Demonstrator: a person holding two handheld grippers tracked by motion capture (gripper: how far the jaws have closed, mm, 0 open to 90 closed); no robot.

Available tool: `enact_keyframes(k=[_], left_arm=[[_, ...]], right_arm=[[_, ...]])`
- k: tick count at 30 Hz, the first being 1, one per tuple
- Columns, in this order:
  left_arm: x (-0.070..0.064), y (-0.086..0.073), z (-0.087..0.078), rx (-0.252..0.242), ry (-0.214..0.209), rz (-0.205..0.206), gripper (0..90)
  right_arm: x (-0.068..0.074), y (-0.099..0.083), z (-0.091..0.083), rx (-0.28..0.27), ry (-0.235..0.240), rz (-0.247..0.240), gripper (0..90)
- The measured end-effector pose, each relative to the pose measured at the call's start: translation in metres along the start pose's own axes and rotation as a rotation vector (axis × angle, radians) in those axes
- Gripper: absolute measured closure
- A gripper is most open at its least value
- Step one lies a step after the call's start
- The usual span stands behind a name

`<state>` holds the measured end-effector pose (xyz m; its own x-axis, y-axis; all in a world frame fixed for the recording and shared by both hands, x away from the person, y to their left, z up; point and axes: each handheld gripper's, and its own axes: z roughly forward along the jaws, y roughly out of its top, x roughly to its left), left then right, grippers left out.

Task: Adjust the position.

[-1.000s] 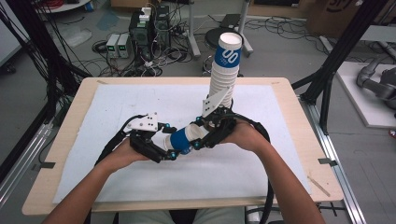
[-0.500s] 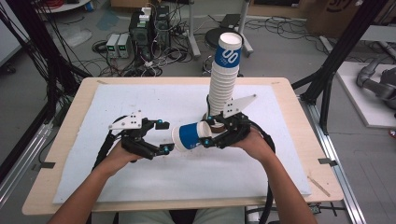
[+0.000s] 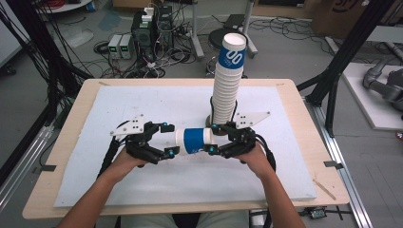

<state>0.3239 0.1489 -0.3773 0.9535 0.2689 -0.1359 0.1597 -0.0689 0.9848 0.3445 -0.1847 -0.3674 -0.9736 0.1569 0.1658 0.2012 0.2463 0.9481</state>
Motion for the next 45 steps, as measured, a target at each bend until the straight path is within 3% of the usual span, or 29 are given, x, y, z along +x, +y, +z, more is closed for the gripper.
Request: enact_keyframes(k=[11, 21, 36, 45], left_arm=[[-0.002, -0.002, 0.008, -0.041, -0.028, -0.021, 15.4], [-0.002, -0.005, 0.015, -0.035, -0.057, -0.054, 15.5], [-0.002, 0.0, 0.014, 0.014, -0.065, -0.025, 28.8], [-0.002, 0.001, 0.014, 0.036, -0.066, -0.023, 31.5]], right_arm=[[-0.002, -0.015, 0.003, -0.105, 0.06, 0.045, 32.0], [-0.002, -0.018, 0.012, -0.125, 0.096, 0.058, 32.0], [-0.003, -0.018, 0.01, -0.072, 0.09, 0.058, 32.5], [-0.001, -0.015, 0.01, -0.037, 0.072, 0.052, 30.8]])
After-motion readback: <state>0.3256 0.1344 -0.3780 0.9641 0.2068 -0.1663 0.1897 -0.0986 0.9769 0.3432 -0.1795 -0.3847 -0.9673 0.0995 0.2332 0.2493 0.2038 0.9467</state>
